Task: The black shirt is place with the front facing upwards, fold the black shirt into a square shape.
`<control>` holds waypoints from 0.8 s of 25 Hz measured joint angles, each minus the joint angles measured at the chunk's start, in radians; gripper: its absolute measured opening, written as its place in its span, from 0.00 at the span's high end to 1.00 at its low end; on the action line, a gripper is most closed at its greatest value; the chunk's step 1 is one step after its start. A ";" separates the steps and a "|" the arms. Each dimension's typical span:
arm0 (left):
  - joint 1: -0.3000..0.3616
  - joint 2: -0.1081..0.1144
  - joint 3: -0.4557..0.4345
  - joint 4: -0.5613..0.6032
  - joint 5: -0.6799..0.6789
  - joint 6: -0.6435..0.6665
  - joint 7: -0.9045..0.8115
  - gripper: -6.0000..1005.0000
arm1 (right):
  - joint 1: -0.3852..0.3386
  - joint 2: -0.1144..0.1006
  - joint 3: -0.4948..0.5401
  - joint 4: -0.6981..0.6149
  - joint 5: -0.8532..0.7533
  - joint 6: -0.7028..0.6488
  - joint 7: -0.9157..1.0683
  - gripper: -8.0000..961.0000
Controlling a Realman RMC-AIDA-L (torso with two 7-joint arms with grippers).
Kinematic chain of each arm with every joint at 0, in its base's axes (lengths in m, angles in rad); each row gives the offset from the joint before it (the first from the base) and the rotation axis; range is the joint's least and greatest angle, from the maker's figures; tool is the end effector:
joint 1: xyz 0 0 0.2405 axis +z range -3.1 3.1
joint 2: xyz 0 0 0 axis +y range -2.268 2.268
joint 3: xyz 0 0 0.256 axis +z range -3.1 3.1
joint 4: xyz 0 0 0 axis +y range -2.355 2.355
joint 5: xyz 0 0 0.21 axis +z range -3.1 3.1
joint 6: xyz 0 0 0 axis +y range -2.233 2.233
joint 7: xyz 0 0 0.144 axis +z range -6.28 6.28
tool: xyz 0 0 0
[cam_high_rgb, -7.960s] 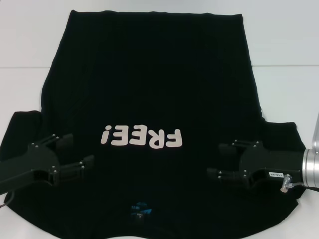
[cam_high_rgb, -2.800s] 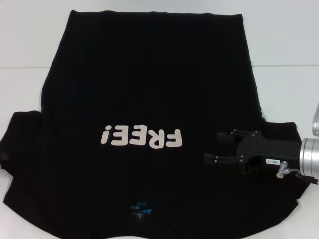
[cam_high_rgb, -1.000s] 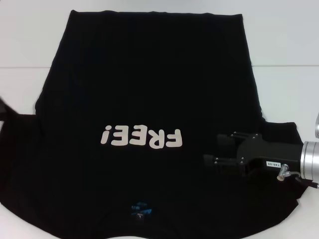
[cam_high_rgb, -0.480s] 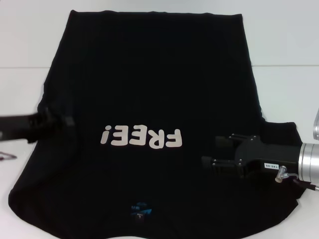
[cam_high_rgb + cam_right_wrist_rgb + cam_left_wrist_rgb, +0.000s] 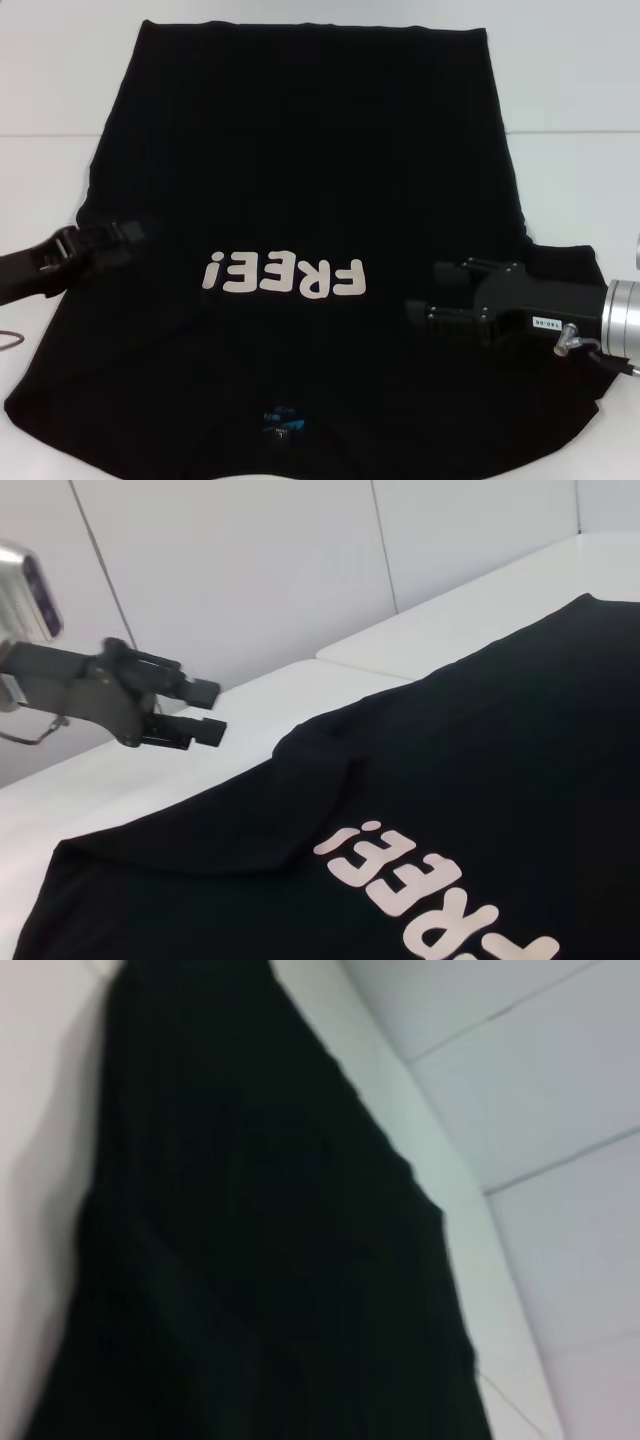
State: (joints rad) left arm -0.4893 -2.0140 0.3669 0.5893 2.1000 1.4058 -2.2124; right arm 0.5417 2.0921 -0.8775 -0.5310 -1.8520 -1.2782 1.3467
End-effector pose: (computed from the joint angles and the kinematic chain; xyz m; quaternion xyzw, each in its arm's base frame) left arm -0.3333 0.3357 0.0498 -0.6665 -0.6468 -0.3293 0.1699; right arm 0.2670 0.3442 -0.0407 -0.9291 0.2491 0.2128 0.1717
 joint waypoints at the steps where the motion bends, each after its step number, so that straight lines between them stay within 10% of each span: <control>1: 0.002 0.001 -0.003 0.000 -0.006 0.044 0.069 0.65 | 0.000 -0.001 0.000 -0.003 0.003 0.000 0.006 0.23; 11: 0.061 -0.083 0.028 0.043 -0.013 0.349 0.840 0.28 | 0.002 -0.070 0.000 -0.189 -0.099 -0.023 0.467 0.23; 20: 0.104 -0.119 0.119 0.075 -0.012 0.361 1.005 0.05 | 0.139 -0.105 0.228 -0.480 -0.721 -0.251 1.089 0.23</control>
State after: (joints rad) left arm -0.3853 -2.1330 0.4857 0.6642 2.0884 1.7666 -1.2070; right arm 0.6811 1.9875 -0.6498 -1.0111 -2.5727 -1.5292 2.4354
